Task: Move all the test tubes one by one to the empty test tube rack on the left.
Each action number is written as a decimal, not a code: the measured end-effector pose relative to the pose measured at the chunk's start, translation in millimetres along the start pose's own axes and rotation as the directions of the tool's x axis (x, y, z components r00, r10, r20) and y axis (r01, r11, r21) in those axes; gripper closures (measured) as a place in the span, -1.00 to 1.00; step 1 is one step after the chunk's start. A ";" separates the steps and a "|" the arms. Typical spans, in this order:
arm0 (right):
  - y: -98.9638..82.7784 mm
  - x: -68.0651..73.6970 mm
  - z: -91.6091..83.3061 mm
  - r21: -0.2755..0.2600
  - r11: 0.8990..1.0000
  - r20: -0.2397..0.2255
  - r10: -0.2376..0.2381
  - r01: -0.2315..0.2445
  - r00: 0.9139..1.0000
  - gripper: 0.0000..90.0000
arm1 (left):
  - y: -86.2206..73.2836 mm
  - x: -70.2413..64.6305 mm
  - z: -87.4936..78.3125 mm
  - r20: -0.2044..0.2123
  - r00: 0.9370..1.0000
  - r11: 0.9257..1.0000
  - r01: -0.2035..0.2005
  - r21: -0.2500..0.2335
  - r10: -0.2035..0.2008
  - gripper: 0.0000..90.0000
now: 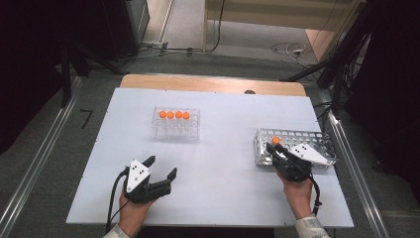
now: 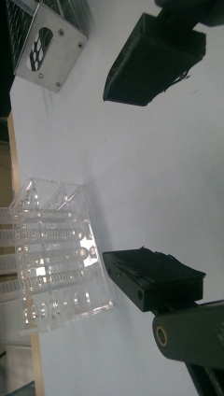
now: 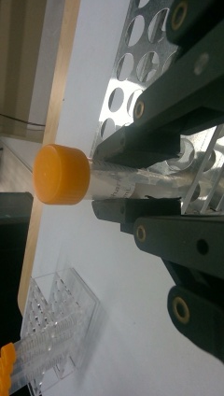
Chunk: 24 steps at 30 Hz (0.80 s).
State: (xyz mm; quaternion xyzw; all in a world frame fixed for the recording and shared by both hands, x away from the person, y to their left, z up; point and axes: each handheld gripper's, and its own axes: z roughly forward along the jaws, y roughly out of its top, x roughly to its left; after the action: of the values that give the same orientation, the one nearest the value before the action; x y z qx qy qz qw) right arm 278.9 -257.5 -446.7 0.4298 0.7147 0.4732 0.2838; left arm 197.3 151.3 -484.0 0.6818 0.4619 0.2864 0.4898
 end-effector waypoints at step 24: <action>14.6 -0.5 -18.6 -0.070 0.998 0.003 0.005 -0.005 1.000 0.60 | -0.1 -1.0 0.7 0.004 1.000 1.000 -0.011 0.004 0.011 -0.58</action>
State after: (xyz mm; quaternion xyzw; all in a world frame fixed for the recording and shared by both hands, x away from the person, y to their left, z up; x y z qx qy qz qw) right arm 269.1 -263.3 -426.0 0.4221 0.6962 0.4979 0.2987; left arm 197.5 150.1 -484.3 0.6859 0.4576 0.2868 0.4877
